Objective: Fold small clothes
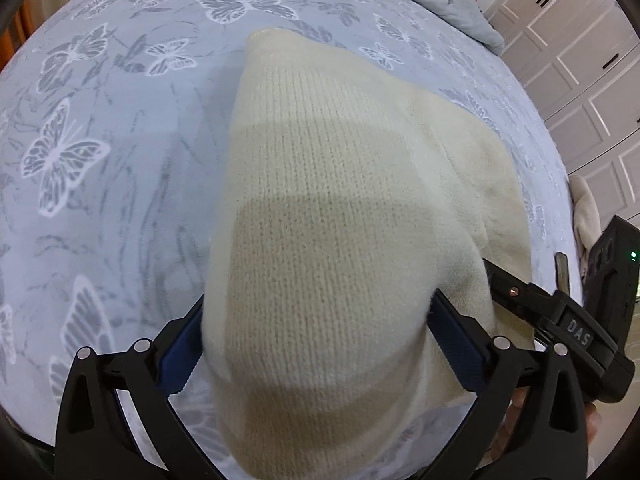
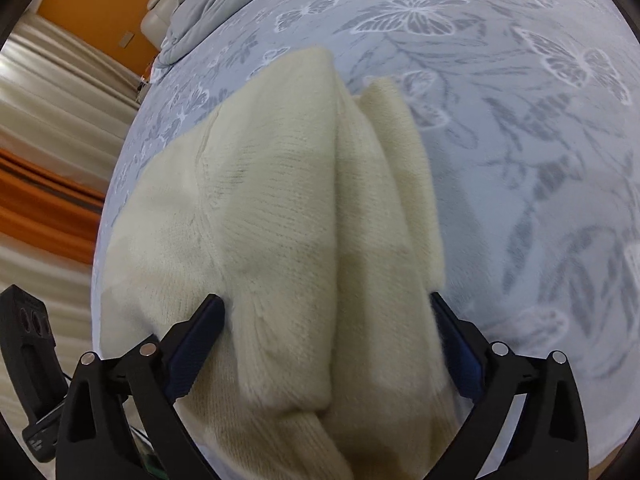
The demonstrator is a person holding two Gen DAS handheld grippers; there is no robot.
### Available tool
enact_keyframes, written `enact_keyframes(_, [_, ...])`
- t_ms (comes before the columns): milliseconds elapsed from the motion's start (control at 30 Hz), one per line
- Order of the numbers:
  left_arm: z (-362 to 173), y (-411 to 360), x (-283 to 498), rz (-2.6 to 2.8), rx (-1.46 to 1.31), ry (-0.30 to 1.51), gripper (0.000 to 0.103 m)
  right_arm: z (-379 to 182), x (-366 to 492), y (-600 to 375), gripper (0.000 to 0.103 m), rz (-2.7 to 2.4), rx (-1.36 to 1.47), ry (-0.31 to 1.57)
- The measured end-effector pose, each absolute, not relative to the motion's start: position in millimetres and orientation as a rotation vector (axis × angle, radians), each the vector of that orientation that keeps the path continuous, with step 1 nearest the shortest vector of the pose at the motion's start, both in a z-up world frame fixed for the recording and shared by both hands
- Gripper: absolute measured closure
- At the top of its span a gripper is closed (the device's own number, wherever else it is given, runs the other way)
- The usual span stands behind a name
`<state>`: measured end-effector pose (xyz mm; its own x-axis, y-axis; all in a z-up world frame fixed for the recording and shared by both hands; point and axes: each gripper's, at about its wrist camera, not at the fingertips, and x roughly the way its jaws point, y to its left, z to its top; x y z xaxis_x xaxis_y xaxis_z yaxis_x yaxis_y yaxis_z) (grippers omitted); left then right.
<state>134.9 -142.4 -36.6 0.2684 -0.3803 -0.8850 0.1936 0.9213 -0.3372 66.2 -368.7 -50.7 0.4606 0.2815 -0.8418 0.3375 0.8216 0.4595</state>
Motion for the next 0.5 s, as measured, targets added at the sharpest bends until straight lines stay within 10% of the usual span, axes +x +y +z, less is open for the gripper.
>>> enact_keyframes(200, [-36.7,-138.9,140.3,-0.441,-0.205,1.293,0.006,-46.1,62.1,-376.9,0.056,0.005,0.684,1.057])
enact_keyframes(500, [7.5,-118.5,116.1,-0.544,-0.302,1.329,0.044,-3.7,23.3,-370.4,0.067,0.016,0.782,0.984])
